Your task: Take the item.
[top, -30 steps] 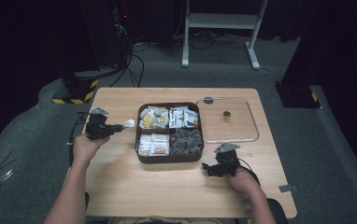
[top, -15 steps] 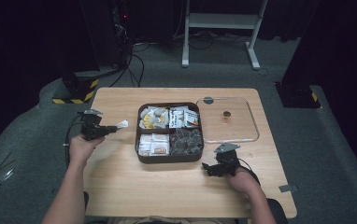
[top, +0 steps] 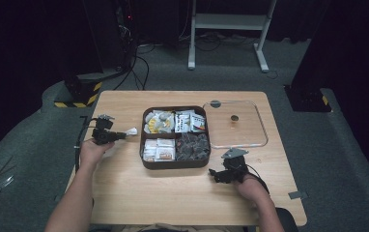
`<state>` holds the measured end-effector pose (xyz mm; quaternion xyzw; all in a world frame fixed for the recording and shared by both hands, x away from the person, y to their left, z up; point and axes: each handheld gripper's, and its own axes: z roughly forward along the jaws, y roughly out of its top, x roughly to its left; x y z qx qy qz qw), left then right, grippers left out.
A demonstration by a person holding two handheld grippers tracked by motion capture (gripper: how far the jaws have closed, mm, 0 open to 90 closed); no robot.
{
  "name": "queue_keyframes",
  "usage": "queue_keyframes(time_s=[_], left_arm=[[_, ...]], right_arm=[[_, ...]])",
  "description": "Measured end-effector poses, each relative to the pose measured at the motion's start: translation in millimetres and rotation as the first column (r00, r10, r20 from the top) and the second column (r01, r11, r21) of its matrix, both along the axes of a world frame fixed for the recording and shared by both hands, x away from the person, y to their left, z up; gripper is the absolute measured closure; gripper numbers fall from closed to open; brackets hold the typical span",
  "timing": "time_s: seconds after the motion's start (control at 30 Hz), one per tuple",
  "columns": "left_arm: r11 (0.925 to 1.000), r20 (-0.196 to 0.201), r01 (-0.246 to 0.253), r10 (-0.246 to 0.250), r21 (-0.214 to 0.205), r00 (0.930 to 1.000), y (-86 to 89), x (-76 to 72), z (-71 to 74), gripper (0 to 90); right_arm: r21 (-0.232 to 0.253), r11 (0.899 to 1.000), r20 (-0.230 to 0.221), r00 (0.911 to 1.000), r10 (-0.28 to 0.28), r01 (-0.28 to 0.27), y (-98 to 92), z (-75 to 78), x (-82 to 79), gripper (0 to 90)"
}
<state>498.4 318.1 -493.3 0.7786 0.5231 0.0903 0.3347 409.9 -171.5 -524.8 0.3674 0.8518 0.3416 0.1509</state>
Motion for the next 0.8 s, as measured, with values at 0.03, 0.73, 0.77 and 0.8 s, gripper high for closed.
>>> queue_keyframes(time_s=[0.03,0.73,0.77,0.8], left_arm=[[1.0000,-0.001,0.000,0.000,0.006,1.0000,-0.9,1.1,-1.5,86.6],[0.9989,-0.001,0.030,-0.030,0.035,0.9996,-10.8,7.6,-4.6,73.3],[0.9989,0.001,0.029,-0.029,0.036,0.9996,-11.0,7.5,-4.3,73.3],[0.9991,0.006,0.023,-0.024,0.034,0.9997,-11.0,7.0,-3.1,70.1]], right_arm=[[-0.001,1.000,-0.001,1.0000,-0.002,0.002,0.0,0.1,-0.3,7.8],[0.000,1.000,-0.001,0.9999,-0.014,0.014,-0.5,0.0,-2.6,7.8],[0.000,1.000,-0.001,0.9999,-0.014,0.014,-0.5,0.0,-2.6,7.8],[0.000,1.000,0.000,0.9999,-0.012,0.012,-0.6,0.0,-2.5,7.9]])
